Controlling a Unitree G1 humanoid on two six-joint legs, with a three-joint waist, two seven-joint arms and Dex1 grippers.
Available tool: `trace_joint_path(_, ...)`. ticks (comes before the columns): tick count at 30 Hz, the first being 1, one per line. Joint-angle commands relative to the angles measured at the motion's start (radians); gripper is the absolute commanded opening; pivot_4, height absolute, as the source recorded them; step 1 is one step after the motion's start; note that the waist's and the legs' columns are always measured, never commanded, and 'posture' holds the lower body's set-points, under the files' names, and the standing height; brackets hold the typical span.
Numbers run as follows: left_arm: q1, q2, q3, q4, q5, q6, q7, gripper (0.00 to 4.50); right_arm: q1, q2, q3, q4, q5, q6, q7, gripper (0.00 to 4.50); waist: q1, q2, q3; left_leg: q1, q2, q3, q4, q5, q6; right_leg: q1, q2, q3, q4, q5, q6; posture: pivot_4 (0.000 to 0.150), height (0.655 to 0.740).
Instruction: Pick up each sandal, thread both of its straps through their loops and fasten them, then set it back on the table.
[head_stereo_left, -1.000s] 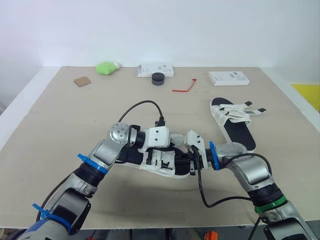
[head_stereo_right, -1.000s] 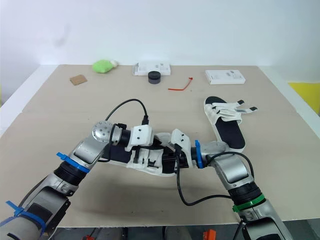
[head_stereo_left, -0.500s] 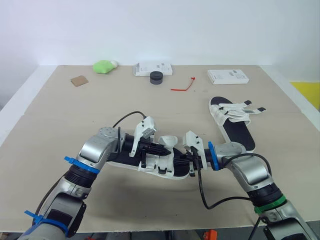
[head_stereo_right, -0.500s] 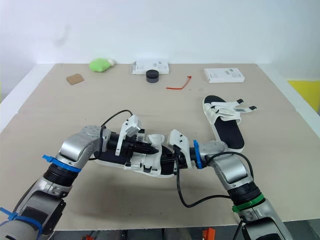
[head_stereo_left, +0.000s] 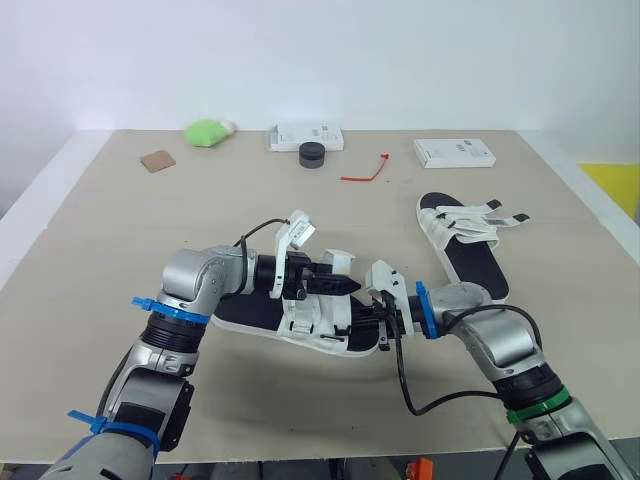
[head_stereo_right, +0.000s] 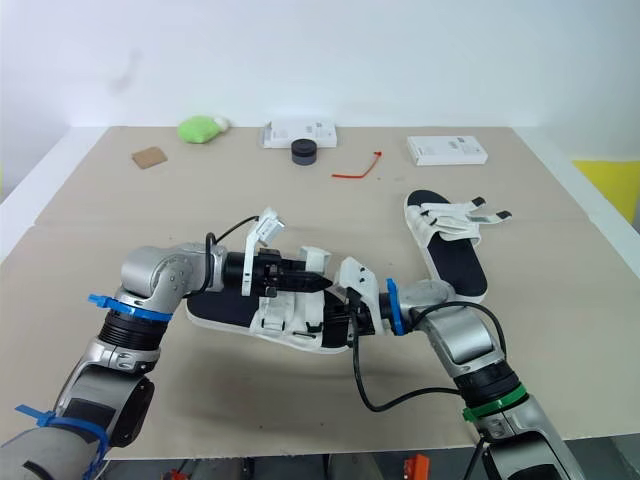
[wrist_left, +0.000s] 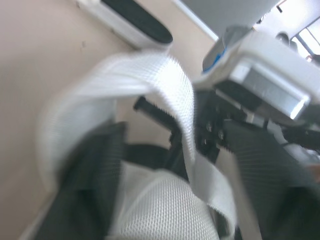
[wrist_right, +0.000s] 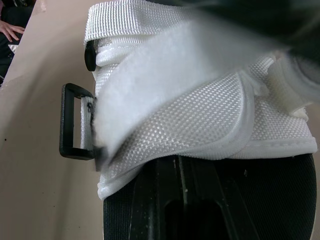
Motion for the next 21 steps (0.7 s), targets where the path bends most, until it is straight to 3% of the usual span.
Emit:
trace_joint_path(1,-0.017,0.026,-0.001,-0.018,-0.04,0.043,-0.015,4.44,0.022,-0.01,0.036,0.047,-0.042,0.022,-0.02,0.0,0.0,0.0,0.0,0.0,0.0,0.0,0.0,0.0,0.0,0.0,0.0,0.0,0.0,0.0,0.0,0.15,0.74)
trace_joint_path(6,-0.065,0.06,0.048,-0.017,-0.168,0.257,-0.042,4.44,0.021,-0.016,0.035,0.048,-0.044,0.022,-0.016,0.0,0.0,-0.001,0.001,0.0,0.0,0.0,0.0,0.0,0.0,0.0,0.0,0.0,0.0,0.0,0.0,0.15,0.74)
trace_joint_path(10,-0.077,-0.002,0.123,0.032,-0.205,0.359,0.047,4.44,0.019,-0.014,0.038,0.052,-0.047,0.017,-0.015,0.0,0.001,-0.001,0.001,0.0,0.0,0.0,0.0,0.0,0.0,-0.001,0.0,0.0,0.0,0.0,0.0,0.15,0.74)
trace_joint_path(15,-0.103,-0.049,0.24,0.138,-0.213,0.396,0.13,4.44,0.018,-0.014,0.039,0.052,-0.047,0.016,-0.016,0.0,0.0,-0.001,0.001,0.0,0.0,0.0,0.0,0.0,0.0,-0.001,0.0,0.0,0.0,0.001,0.0,0.15,0.74)
trace_joint_path(21,-0.11,0.011,0.196,0.132,-0.228,0.391,0.095,4.44,0.023,-0.016,0.038,0.048,-0.045,0.02,-0.016,0.0,0.0,-0.002,0.002,0.0,0.0,0.0,0.0,0.0,-0.001,-0.001,0.001,0.001,0.0,0.001,0.0,0.15,0.74)
